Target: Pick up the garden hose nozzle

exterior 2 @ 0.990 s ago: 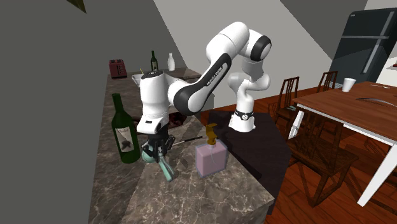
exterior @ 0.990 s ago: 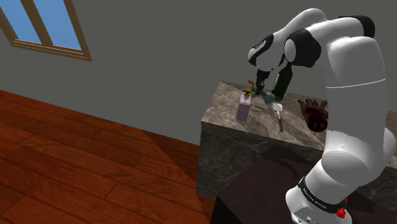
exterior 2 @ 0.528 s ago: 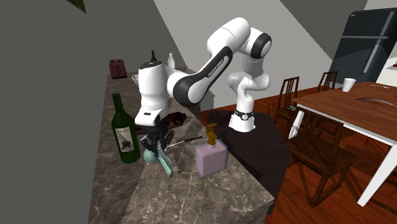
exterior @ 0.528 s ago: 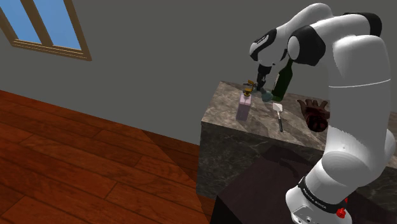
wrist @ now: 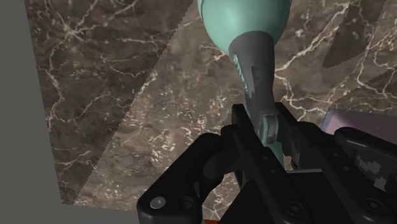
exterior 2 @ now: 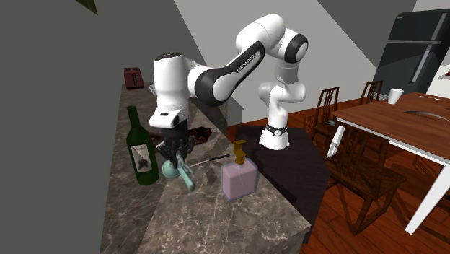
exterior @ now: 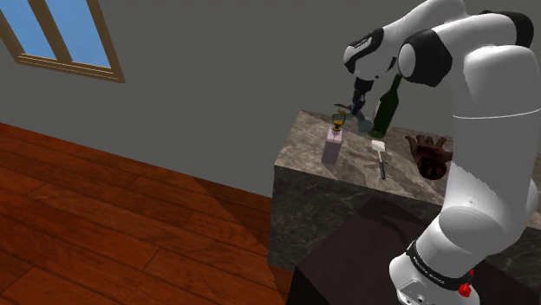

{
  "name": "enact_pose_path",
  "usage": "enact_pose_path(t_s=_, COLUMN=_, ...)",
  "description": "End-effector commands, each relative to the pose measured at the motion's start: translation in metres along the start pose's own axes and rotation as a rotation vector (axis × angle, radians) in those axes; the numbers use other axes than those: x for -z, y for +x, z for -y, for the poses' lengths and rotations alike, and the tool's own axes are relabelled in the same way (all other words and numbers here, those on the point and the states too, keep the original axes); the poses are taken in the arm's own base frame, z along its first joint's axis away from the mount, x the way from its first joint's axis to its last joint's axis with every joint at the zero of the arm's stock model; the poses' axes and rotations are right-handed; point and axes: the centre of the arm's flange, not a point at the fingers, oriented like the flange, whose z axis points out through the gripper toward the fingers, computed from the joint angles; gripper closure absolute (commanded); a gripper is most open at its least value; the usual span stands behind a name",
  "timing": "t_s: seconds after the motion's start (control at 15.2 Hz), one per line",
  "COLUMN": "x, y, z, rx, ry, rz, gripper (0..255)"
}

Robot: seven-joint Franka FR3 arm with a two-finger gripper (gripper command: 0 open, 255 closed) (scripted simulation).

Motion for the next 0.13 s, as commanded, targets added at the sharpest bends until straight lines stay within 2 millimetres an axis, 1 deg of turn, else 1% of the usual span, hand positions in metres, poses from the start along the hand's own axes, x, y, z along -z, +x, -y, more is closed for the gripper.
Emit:
enact_pose_path(t_s=0.0, x=0.0057, y=0.0001, z=0.001, rx=0.0, ry=0.0, rz=0.0, gripper=255)
enact_pose_path(t_s=0.07, x=0.0057, y=0.0002, z=0.001, rx=0.0, ry=0.0, rz=0.0, gripper=255)
